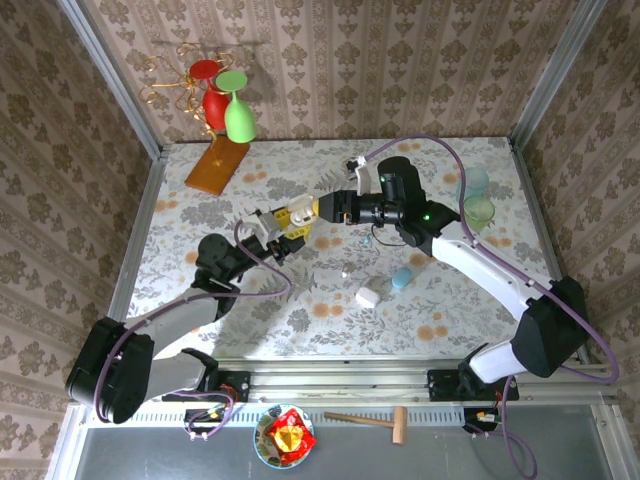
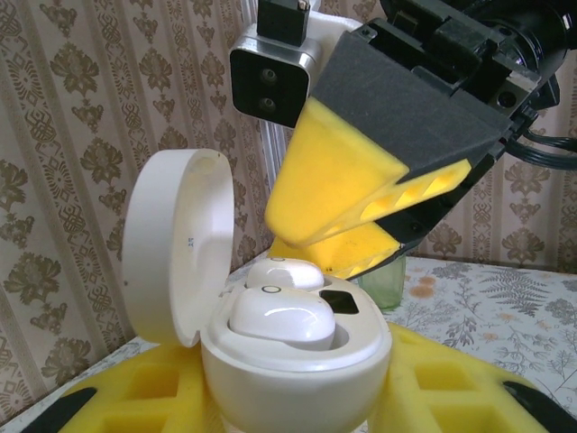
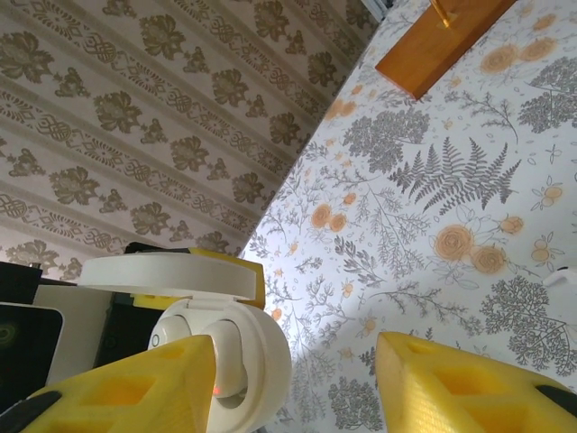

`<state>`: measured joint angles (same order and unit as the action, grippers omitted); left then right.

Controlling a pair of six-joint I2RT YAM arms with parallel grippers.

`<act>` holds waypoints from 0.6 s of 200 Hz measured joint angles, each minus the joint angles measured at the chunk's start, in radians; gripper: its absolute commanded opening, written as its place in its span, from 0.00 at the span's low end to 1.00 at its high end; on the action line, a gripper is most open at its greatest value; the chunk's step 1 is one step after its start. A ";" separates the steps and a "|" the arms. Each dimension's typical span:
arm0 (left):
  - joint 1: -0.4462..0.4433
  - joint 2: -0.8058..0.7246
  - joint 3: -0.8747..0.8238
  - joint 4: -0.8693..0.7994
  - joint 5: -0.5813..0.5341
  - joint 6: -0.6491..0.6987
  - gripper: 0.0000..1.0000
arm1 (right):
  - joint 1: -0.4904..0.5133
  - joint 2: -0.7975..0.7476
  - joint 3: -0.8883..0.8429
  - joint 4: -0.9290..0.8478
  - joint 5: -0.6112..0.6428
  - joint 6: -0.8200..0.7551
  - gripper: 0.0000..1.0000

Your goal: Insert the wireless bluetooth earbuds into the charging case

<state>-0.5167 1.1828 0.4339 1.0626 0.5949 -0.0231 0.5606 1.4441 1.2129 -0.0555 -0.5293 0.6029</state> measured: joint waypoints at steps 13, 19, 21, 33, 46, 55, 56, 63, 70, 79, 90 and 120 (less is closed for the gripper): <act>0.000 0.000 0.000 0.000 0.000 0.000 0.22 | 0.000 -0.010 0.000 0.000 0.003 -0.002 0.51; 0.000 0.000 0.000 0.000 0.000 0.000 0.22 | 0.000 -0.013 0.000 0.000 0.003 -0.002 0.51; 0.000 0.000 0.000 0.000 0.000 0.000 0.22 | 0.000 -0.013 0.000 0.000 0.003 -0.003 0.52; 0.000 0.000 0.000 0.000 0.000 0.000 0.22 | 0.000 -0.015 0.000 0.000 0.003 -0.003 0.54; 0.000 0.000 0.000 0.001 0.000 0.000 0.22 | 0.002 -0.015 0.000 0.000 0.002 -0.005 0.55; 0.000 0.000 0.000 0.000 0.000 0.000 0.22 | 0.003 -0.015 0.000 0.002 0.001 -0.005 0.57; 0.000 0.000 0.000 0.000 0.000 0.000 0.22 | 0.003 -0.015 0.000 0.003 0.001 -0.005 0.58; 0.000 0.000 0.000 0.000 0.001 0.000 0.22 | 0.006 -0.015 0.000 0.006 -0.002 -0.005 0.60; 0.000 0.000 0.000 0.000 0.005 0.001 0.22 | 0.007 -0.016 0.000 0.011 -0.003 -0.003 0.64; 0.000 0.000 0.000 0.000 0.011 0.005 0.21 | 0.007 -0.016 -0.001 0.028 -0.010 0.003 0.69; 0.002 0.000 0.000 -0.001 0.012 0.014 0.21 | 0.007 -0.017 -0.004 0.055 -0.024 0.002 0.74; 0.026 0.000 0.000 -0.016 0.033 0.050 0.21 | 0.007 -0.035 0.005 0.073 -0.027 0.003 0.79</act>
<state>-0.4908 1.1828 0.4339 1.0462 0.6281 0.0273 0.5678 1.4086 1.2182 0.0174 -0.5560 0.6056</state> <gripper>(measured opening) 0.360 0.780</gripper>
